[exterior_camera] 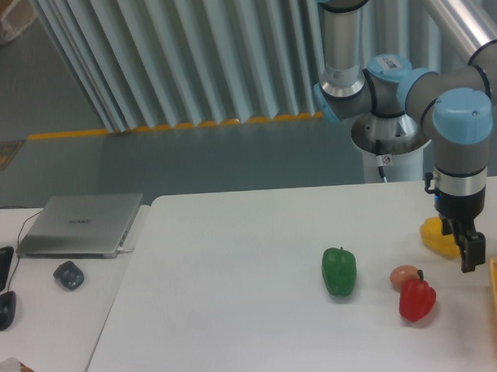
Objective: Place the red peppers in a basket
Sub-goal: 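Move the open gripper over the red bell pepper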
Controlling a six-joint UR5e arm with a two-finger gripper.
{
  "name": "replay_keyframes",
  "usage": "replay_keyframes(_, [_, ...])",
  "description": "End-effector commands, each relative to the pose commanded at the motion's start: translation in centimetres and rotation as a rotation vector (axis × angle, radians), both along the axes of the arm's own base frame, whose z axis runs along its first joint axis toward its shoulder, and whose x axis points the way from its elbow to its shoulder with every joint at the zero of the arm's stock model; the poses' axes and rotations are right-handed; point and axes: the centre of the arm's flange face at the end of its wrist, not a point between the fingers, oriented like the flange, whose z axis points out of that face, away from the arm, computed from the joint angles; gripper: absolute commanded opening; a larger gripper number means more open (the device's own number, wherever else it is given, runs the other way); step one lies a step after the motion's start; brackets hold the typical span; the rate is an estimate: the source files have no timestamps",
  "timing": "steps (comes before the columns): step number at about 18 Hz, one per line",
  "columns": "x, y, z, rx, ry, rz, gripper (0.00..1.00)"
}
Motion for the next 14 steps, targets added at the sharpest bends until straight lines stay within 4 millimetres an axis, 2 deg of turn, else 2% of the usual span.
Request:
replay_keyframes(5, [0.2,0.2,-0.1,0.007,-0.006,-0.002,1.0])
replay_keyframes(9, [0.9,0.2,-1.3,0.008,-0.017,-0.01,1.0])
replay_keyframes(14, [1.2,0.2,-1.8,0.028,-0.032,0.04,1.0])
